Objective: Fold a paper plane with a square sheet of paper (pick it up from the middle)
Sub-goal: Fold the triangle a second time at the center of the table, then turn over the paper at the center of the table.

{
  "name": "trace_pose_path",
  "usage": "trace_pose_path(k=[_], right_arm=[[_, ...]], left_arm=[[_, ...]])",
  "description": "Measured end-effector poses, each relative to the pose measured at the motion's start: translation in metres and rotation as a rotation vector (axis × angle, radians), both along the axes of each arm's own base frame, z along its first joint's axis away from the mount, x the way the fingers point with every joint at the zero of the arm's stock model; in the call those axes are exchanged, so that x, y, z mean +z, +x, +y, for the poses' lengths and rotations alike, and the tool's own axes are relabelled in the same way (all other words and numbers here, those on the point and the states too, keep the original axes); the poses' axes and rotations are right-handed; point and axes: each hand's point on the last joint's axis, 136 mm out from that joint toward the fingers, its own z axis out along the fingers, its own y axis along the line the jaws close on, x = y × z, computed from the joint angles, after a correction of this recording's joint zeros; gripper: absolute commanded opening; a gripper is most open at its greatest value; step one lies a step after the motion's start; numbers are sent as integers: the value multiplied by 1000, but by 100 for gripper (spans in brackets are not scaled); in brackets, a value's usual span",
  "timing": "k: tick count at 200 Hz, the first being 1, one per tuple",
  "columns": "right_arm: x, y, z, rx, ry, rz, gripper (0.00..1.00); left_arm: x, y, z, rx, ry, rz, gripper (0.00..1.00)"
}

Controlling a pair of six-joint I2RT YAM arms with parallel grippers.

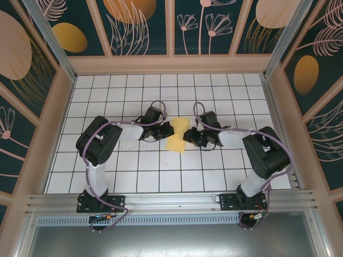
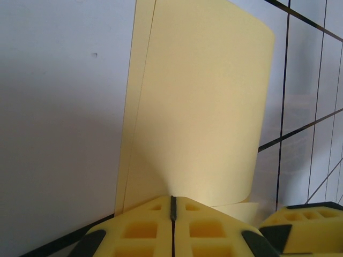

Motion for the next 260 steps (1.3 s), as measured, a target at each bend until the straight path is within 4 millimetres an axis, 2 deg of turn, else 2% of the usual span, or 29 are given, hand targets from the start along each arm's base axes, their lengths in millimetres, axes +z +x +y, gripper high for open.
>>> trace_pose_path(k=[37, 168, 220, 260], right_arm=[[-7, 1, 1, -18, 1, 26, 34], [-4, 12, 12, -68, 81, 52, 34], [7, 17, 21, -39, 135, 16, 25], [2, 15, 25, -18, 155, 30, 22]], left_arm=[[0, 0, 0, 0, 0, -1, 9], [0, 0, 1, 5, 4, -3, 9], [1, -4, 8, 23, 18, -3, 11], [4, -8, 11, 33, 20, 3, 14]])
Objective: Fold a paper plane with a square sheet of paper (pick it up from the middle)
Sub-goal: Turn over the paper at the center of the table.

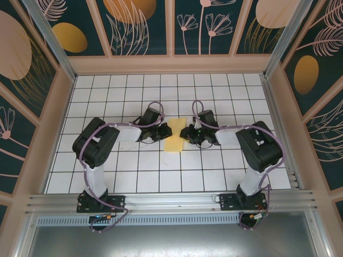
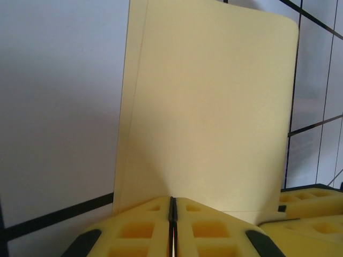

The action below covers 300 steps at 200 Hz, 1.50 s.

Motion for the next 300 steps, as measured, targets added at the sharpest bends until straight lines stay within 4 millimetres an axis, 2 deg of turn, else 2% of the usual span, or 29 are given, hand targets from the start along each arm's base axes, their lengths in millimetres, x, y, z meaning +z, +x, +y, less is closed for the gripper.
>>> trace_pose_path(k=[37, 65, 79, 124, 148, 182, 204, 231, 249, 271, 287, 300], right_arm=[[-2, -1, 1, 8, 4, 2, 14], [-2, -1, 1, 19, 0, -12, 10], [-1, 0, 1, 28, -5, -20, 6], [12, 5, -1, 41, -43, -60, 6], [32, 12, -6, 38, -106, -123, 6], [76, 31, -18, 5, -243, -255, 6], [101, 40, -32, -39, -363, -329, 6], [120, 36, -52, -82, -511, -374, 6], [130, 32, -67, -114, -622, -387, 6], [142, 26, -83, -144, -756, -407, 6], [152, 21, -91, -165, -847, -417, 5], [162, 19, -95, -177, -927, -426, 4]], left_arm=[[12, -3, 5, 24, -10, -17, 22], [31, -4, 13, 52, -13, -66, 26], [46, -1, 18, 78, -13, -111, 26], [104, 9, 40, 188, -23, -292, 27], [123, 10, 58, 253, -4, -372, 30], [143, 5, 86, 341, 22, -490, 39], [154, 5, 102, 400, 35, -565, 54], [166, 8, 117, 468, 55, -632, 70], [173, 11, 124, 508, 65, -662, 72], [175, 13, 130, 538, 81, -675, 89], [176, 14, 134, 559, 94, -682, 98], [176, 15, 137, 576, 102, -685, 99]])
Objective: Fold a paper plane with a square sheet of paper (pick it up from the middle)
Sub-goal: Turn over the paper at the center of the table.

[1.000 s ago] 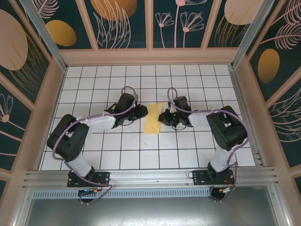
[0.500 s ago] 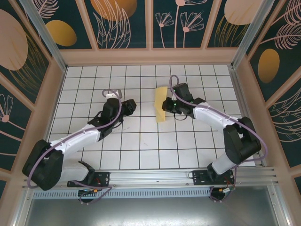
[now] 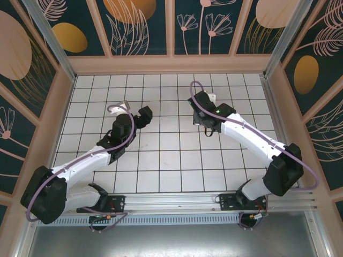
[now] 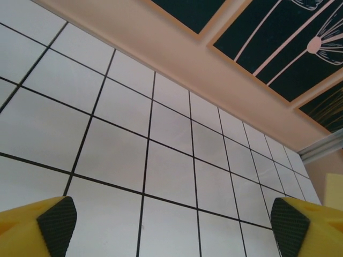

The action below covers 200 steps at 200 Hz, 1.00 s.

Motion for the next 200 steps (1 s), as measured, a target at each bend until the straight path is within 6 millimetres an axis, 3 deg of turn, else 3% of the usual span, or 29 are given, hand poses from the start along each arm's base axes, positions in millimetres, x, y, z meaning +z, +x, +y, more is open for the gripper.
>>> trace_pose_path(k=[21, 57, 108, 177, 200], right_arm=[[6, 1, 1, -28, -123, -8, 3], [-18, -8, 4, -44, -325, 67, 3], [-31, -9, 16, -53, -467, 111, 4], [-107, -17, 46, 22, -572, 260, 6], [-123, -19, 59, 58, -537, 291, 8]], left_arm=[[2, 1, 5, 30, 4, -9, 99], [4, 4, 23, 129, 12, -18, 99], [7, 8, 44, 237, 26, -34, 99], [10, 9, 48, 261, 15, -36, 98], [14, 6, 50, 260, 4, -39, 99]])
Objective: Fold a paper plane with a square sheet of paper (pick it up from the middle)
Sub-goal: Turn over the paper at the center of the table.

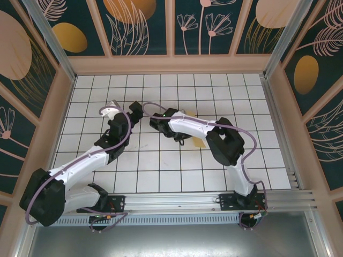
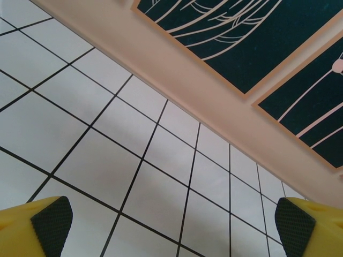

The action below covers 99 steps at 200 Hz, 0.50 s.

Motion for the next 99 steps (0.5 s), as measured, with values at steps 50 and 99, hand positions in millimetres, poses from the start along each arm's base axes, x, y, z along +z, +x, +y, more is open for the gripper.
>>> trace_pose_path(k=[50, 99], right_arm=[[-26, 2, 39, 54, 178, 81, 17], [-38, 9, 76, 81, 475, 138, 43]], left_arm=[[18, -11, 2, -21, -44, -25, 99], [19, -22, 3, -55, -44, -6, 99]])
